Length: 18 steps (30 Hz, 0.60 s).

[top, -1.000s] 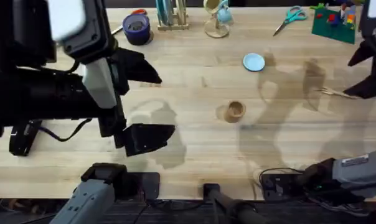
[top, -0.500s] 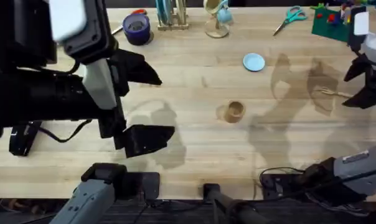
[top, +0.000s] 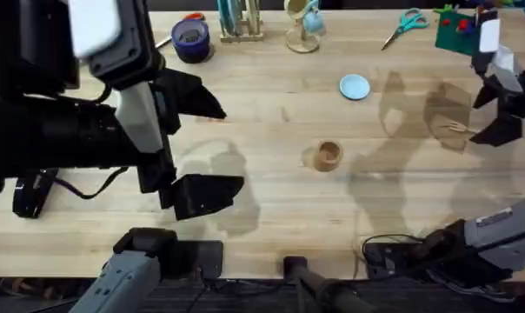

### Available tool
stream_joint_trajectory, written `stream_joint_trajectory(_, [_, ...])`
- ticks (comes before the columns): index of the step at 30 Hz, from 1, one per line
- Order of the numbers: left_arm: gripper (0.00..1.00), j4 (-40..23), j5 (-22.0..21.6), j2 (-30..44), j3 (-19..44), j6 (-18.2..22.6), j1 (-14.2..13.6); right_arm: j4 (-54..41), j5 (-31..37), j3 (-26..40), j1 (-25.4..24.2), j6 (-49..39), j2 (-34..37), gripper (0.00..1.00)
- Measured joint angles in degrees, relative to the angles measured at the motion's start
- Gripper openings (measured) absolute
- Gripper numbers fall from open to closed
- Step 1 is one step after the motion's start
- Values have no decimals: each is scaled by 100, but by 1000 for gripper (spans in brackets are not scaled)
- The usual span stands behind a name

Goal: Pick up a utensil and set it on the pink plate, then put the other utensil in the container.

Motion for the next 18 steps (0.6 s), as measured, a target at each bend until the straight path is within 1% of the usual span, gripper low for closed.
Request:
stream_joint_trajectory(3, [993, 1, -20, 0, 0, 0, 0, -1, -1, 0, 76, 48, 0, 996])
stream_joint_trajectory(11, [993, 7, -128, 0, 0, 0, 0, 4, 0, -11, 84, 236, 0, 996])
stream_joint_trajectory(18, [993, 7, -143, 0, 0, 0, 0, 60, 0, -215, 84, 327, 0, 996])
